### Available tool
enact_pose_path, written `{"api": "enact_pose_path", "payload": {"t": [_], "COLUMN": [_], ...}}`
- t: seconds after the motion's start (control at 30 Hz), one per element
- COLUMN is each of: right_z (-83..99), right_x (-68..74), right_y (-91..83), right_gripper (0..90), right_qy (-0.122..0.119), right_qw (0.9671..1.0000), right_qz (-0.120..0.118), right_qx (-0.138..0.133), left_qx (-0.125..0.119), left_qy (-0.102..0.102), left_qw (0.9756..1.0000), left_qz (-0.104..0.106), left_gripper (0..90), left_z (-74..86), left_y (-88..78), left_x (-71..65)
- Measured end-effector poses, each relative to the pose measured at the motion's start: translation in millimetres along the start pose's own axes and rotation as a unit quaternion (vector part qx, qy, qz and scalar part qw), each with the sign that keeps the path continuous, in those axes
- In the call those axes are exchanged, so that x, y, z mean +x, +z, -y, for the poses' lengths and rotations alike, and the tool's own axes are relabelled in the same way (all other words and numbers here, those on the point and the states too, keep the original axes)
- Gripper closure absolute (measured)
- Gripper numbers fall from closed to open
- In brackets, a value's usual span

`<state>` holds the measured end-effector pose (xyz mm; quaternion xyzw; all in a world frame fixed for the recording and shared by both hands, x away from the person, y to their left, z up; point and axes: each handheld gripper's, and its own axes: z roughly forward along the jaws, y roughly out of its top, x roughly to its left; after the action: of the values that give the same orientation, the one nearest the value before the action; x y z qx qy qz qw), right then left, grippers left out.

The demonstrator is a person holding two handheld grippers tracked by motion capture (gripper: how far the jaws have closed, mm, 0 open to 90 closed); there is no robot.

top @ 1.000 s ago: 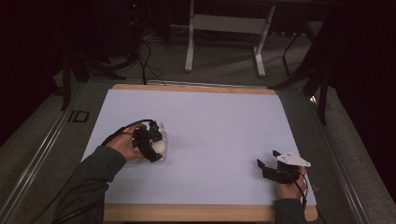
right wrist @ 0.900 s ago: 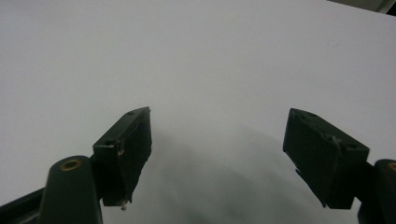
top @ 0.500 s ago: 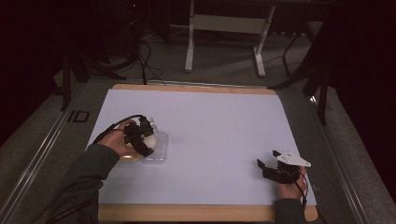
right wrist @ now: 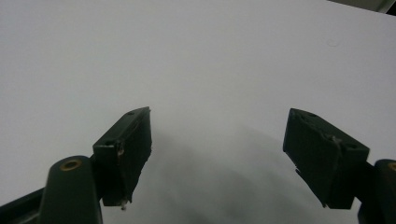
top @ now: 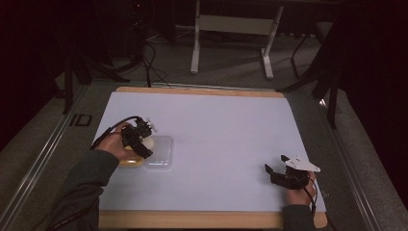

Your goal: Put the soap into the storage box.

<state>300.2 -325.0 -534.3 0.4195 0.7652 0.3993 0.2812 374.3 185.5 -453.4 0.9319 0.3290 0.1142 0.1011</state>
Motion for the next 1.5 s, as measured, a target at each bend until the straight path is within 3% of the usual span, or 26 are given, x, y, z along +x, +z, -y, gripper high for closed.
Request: {"api": "enact_pose_path", "payload": {"t": [0.3,0.5,0.9,1.5], "right_z": [0.0,0.1,0.0,0.1], "right_x": [0.1,0.1,0.2,0.2], "right_y": [0.1,0.0,0.0,-0.2], "right_gripper": [23.2,23.2,23.2,23.2], "right_qy": [0.000,0.000,0.000,-0.001], "right_qw": [1.0000,1.0000,1.0000,1.0000], "right_qz": [0.000,0.000,0.001,0.001], "right_qx": [0.000,-0.001,0.000,-0.002], "left_qx": [0.006,0.012,0.010,0.016], "left_qy": [-0.015,-0.036,-0.087,-0.129], "left_qw": [0.9998,0.9992,0.9961,0.9915], "left_qz": [-0.013,-0.013,-0.012,-0.011], "left_gripper": [25.6,25.6,25.6,25.6], "left_z": [0.0,1.0,5.9,13.4], "left_y": [-1.0,1.0,0.6,1.8], "left_x": [-1.0,0.6,7.3,14.8]}}
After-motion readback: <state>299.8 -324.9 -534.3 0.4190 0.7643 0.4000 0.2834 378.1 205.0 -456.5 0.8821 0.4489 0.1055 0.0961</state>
